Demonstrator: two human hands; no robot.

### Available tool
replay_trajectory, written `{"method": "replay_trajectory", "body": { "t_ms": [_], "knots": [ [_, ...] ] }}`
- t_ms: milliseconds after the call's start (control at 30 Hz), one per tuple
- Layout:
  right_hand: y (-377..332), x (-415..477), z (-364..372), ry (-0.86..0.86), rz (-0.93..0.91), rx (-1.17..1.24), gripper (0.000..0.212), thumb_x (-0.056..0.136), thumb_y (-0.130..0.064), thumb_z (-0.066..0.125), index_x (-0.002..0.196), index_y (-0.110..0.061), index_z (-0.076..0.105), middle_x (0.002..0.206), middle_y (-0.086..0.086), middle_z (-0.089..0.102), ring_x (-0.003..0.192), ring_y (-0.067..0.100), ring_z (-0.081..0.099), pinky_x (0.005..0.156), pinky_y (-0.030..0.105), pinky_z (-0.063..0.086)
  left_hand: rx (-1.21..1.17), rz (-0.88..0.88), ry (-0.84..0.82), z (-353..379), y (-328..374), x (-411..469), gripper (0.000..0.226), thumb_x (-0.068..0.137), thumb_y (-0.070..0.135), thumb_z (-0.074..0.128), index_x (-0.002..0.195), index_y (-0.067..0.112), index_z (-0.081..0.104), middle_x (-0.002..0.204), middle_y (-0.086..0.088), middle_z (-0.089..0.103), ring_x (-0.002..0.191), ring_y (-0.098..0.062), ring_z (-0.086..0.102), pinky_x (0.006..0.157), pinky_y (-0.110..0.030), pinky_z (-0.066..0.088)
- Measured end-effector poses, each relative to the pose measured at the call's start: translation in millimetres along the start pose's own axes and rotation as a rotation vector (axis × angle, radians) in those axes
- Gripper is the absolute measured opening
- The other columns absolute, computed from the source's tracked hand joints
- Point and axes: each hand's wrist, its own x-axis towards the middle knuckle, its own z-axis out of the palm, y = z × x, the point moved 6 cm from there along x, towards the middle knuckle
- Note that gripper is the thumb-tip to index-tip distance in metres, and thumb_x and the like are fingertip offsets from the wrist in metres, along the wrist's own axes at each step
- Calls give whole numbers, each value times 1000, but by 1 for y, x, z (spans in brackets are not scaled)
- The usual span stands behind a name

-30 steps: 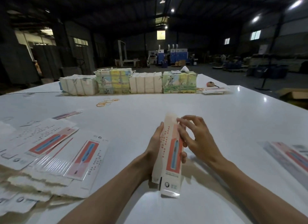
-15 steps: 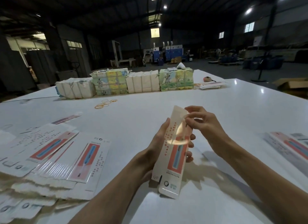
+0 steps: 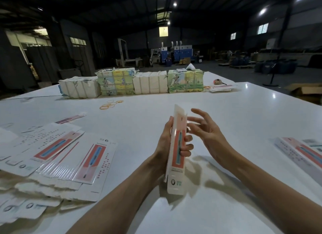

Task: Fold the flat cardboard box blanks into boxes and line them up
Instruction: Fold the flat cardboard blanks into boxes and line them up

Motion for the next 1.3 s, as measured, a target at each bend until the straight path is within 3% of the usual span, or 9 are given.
{"method": "replay_trajectory", "body": {
  "t_ms": [67, 200, 333, 500, 700, 833, 967, 1167, 1300],
  "knots": [
    [6, -3, 6, -37, -16, -47, 53, 97, -39, 69, 145, -37, 48, 114, -2, 74, 111, 22, 72, 89, 31, 62, 5, 57, 25, -2, 1, -1, 71, 100, 74, 35, 120, 9, 57, 83, -10, 57, 59, -16, 58, 55, -26, 55],
    [7, -5, 4, -8, -7, 35, 46, 100, -32, 69, 141, -41, 51, 106, 5, 76, 100, 34, 76, 71, 46, 66, 200, 137, 155, -4, 2, -3, 73, 100, 75, 28, 128, 21, 69, 103, -17, 76, 87, -32, 78, 74, -43, 64],
    [2, -3, -1, -14, -21, 123, 49, 99, -31, 70, 142, -46, 52, 119, 5, 76, 111, 31, 74, 83, 36, 63, 220, 116, 159, 1, -3, -1, 74, 99, 79, 24, 137, 27, 62, 93, -9, 77, 82, -30, 78, 69, -42, 64],
    [8, -6, 14, -80, 18, 140, 67, 86, -51, 74, 146, -56, 44, 115, 8, 73, 103, 41, 74, 83, 55, 64, 185, 174, 163, 2, -4, 1, 67, 100, 77, 33, 121, 22, 66, 79, -8, 69, 67, -23, 73, 59, -33, 62],
    [18, -6, 15, 0, 17, 59, 66, 88, -57, 72, 147, -59, 42, 115, 3, 75, 99, 35, 77, 80, 54, 65, 240, 239, 235, 5, -8, 4, 69, 100, 74, 36, 140, 22, 58, 80, -2, 73, 77, -24, 77, 64, -31, 62],
    [16, -1, 6, 34, -38, 2, 65, 91, -53, 73, 148, -57, 42, 109, 1, 78, 99, 28, 78, 78, 38, 66, 361, 358, 326, -6, 6, -2, 44, 106, 62, 38, 144, 41, 37, 115, -13, 67, 92, -34, 78, 71, -47, 65],
    [9, 1, 5, 20, -77, -41, 66, 92, -49, 73, 151, -51, 43, 111, -3, 79, 101, 23, 78, 75, 25, 62, 432, 512, 283, -1, 13, -10, 37, 112, 56, 32, 149, 63, 32, 137, 12, 62, 112, -25, 74, 73, -45, 66],
    [-3, 2, -6, 32, -104, -80, 66, 95, -39, 73, 153, -49, 43, 109, -1, 78, 102, 22, 77, 78, 23, 62, 705, 509, 214, 18, 16, -2, 89, 84, 69, 60, 157, 57, 10, 143, 43, 38, 118, 7, 64, 79, -18, 60],
    [-8, -1, -7, 2, -92, -84, 68, 93, -45, 74, 153, -50, 42, 116, -8, 76, 108, 19, 76, 79, 31, 64, 742, 490, 115, 12, 11, -3, 115, 78, 43, 86, 153, 69, 4, 140, 52, 38, 130, -6, 61, 87, -27, 62]
  ]
}}
